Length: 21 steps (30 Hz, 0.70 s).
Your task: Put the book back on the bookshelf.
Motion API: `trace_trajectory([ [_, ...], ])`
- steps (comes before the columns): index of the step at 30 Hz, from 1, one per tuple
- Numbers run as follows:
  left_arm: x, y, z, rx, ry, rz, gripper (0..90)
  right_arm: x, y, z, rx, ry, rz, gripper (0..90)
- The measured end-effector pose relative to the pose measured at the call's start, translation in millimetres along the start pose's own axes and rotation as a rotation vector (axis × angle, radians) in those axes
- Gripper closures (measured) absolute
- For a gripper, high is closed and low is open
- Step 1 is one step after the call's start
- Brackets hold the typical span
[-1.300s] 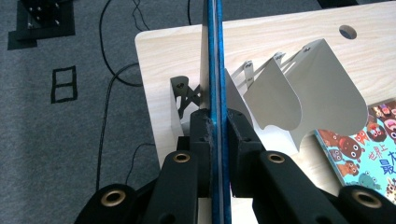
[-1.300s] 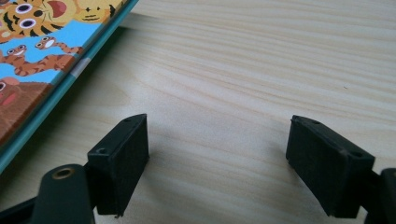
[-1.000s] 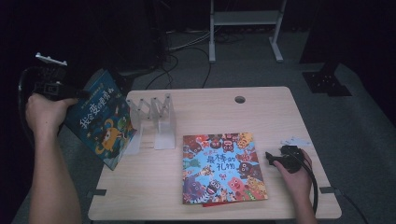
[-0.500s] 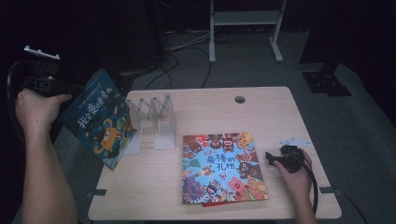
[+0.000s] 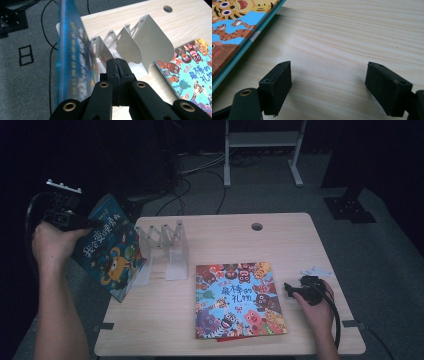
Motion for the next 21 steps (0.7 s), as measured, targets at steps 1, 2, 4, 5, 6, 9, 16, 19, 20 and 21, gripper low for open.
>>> trace_trajectory([
  [1, -1.4, 2.0, 0.5, -0.001, 0.004, 0.006, 89.7, -0.1, 0.0, 0.0, -0.001, -0.001, 0.000, 20.3],
  [2, -3.4, 4.2, 1.2, 0.001, 0.011, 0.009, 89.6, 0.0, 0.0, 0.0, 0.000, -0.001, 0.000, 20.3],
  [4, -7.9, 9.3, 3.1, -0.002, 0.022, 0.018, 88.9, 0.0, 0.1, 0.0, 0.000, -0.001, 0.000, 20.3],
  [5, -9.8, 11.5, 4.1, -0.002, 0.028, 0.021, 88.0, 0.0, 0.0, 0.0, 0.000, 0.000, 0.000, 20.0],
  [6, -13.3, 15.4, 5.7, -0.003, 0.037, 0.019, 87.0, -0.1, 0.1, 0.0, 0.000, 0.000, 0.001, 19.8],
  [9, -21.4, 26.4, 9.6, -0.006, 0.070, 0.033, 84.0, -0.1, 0.1, -0.1, 0.003, -0.002, 0.000, 19.3],
  [16, -37.7, 56.1, 22.1, -0.005, 0.129, 0.078, 70.3, -0.1, 0.1, -0.1, 0.003, -0.002, -0.001, 19.2],
  [19, -43.1, 67.7, 28.5, -0.011, 0.154, 0.104, 66.1, -0.1, 0.2, -0.1, 0.003, -0.002, -0.001, 19.1],
  [20, -45.3, 71.8, 30.8, -0.009, 0.164, 0.112, 65.9, -0.2, 0.2, -0.2, 0.004, -0.003, -0.002, 18.7],
  [21, -47.5, 76.0, 33.0, -0.006, 0.172, 0.117, 63.8, -0.3, 0.4, -0.3, 0.003, -0.008, -0.004, 17.9],
])
Point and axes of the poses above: each handheld gripper's, and its own axes: y roughly forward along the jaws, z roughly out of its underside, x roughly to its left, the point moved 1 cm from there along y, roughly forward along the jaws, and after that the axes turned 12 degrees about z, right-handed, at the moved point
